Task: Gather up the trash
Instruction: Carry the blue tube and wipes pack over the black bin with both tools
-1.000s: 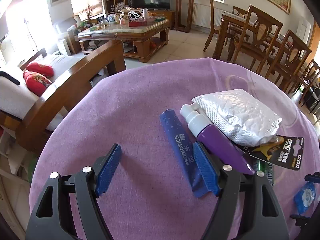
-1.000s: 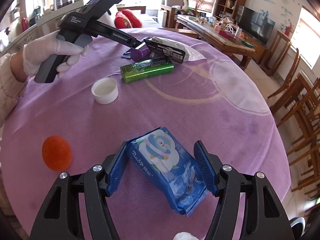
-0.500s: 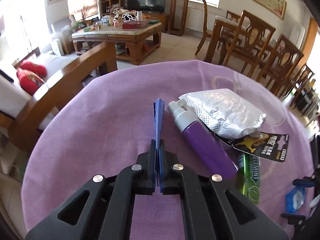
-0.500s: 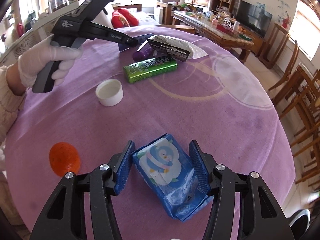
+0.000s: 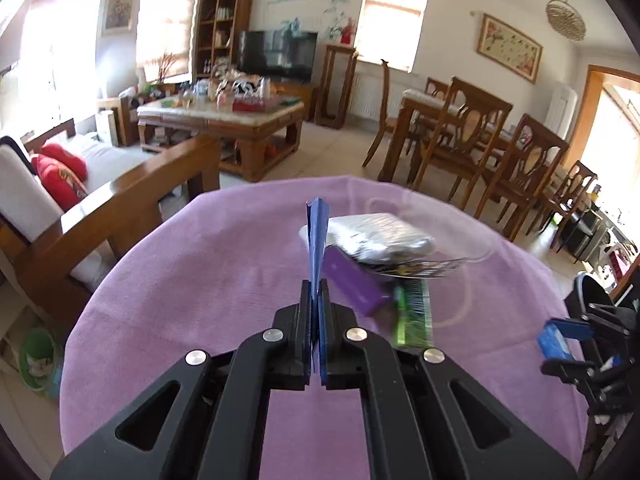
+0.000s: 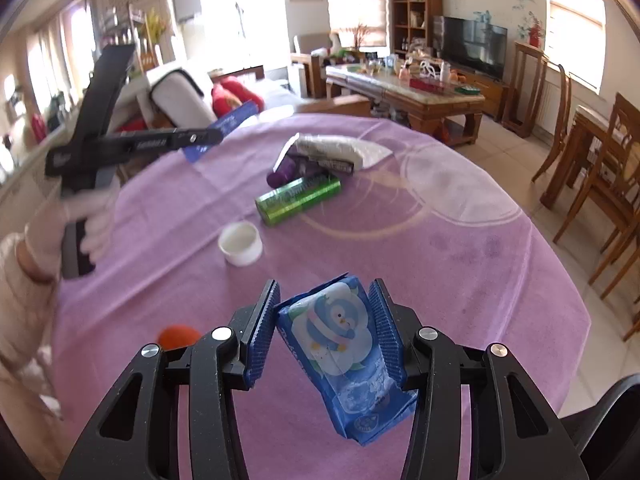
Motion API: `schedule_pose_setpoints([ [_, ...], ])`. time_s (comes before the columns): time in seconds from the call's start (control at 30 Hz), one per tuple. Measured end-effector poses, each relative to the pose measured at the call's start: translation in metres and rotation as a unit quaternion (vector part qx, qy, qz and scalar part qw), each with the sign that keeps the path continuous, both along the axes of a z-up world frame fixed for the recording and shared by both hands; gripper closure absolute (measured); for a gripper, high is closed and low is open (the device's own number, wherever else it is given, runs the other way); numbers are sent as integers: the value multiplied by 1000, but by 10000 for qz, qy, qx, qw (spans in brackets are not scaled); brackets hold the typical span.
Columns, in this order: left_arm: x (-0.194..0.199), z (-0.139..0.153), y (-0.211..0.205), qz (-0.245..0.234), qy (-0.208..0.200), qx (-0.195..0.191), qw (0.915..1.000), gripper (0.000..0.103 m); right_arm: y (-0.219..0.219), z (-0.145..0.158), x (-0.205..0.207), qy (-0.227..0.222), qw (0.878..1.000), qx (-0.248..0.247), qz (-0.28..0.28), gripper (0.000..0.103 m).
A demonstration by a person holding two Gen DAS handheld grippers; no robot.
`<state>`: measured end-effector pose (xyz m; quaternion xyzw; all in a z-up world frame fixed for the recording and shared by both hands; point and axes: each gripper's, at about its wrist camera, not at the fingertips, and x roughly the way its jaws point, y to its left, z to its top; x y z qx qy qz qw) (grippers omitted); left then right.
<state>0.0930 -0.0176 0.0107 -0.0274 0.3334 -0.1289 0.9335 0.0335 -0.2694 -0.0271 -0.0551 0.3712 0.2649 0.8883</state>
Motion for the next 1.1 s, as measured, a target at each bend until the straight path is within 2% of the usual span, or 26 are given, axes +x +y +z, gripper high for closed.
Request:
schedule_pose_setpoints([
  [0.23, -42, 32, -47, -420, -449, -17, 9981, 99, -30, 31, -22, -331, 9931, 1088, -276, 57],
  [0.37, -55, 43, -76, -710, -592, 15, 9957, 99, -52, 50, -39, -601, 9862, 1452, -520, 57],
  [0.57, -76, 49, -131, -1217, -736, 29, 9898, 99, -97, 74, -76, -935, 9770, 1688, -911, 57],
  [0.77, -94, 51, -187, -1733, -798, 37, 9816, 99, -151, 83, -111, -1160, 9659, 1815, -1434, 57],
  [1.1, -122, 38, -281, -2654, -691, -132, 9616, 99, -249, 64, -165, -1157, 9457, 1850, -2409, 56],
])
